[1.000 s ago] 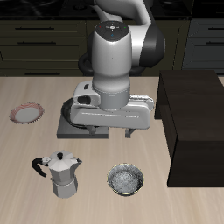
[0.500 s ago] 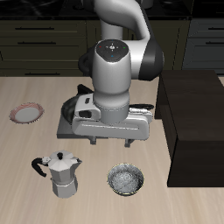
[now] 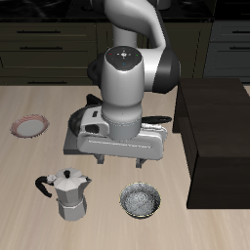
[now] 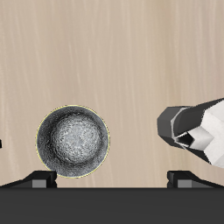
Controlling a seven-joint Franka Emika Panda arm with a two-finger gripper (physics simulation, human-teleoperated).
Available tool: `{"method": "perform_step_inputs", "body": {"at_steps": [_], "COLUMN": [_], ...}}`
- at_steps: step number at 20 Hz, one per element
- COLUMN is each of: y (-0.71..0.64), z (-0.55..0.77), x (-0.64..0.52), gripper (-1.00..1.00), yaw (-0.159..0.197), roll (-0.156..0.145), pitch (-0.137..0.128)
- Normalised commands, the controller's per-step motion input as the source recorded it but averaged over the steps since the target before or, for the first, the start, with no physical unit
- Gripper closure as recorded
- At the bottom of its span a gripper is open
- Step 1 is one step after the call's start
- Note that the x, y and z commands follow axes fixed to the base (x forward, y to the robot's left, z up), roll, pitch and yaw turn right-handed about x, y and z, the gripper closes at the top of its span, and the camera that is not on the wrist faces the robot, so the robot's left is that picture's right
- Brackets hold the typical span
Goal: Place the bowl on the plate
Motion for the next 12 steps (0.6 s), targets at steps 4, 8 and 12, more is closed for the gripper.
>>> {"method": "perform_step_inputs", "body": {"at_steps": [4,8,12], "y": [0.08,0.08,0.08], "z": [-0.17,-0.11,-0.15], "x": [-0.09,0.0,0.0], "gripper": [-1.0,-1.0,-1.0], "yaw": [-0.022,0.017,0.025], "roll": [-0.008,0.012,-0.019], "pitch": [-0.02,-0.005,0.008]}}
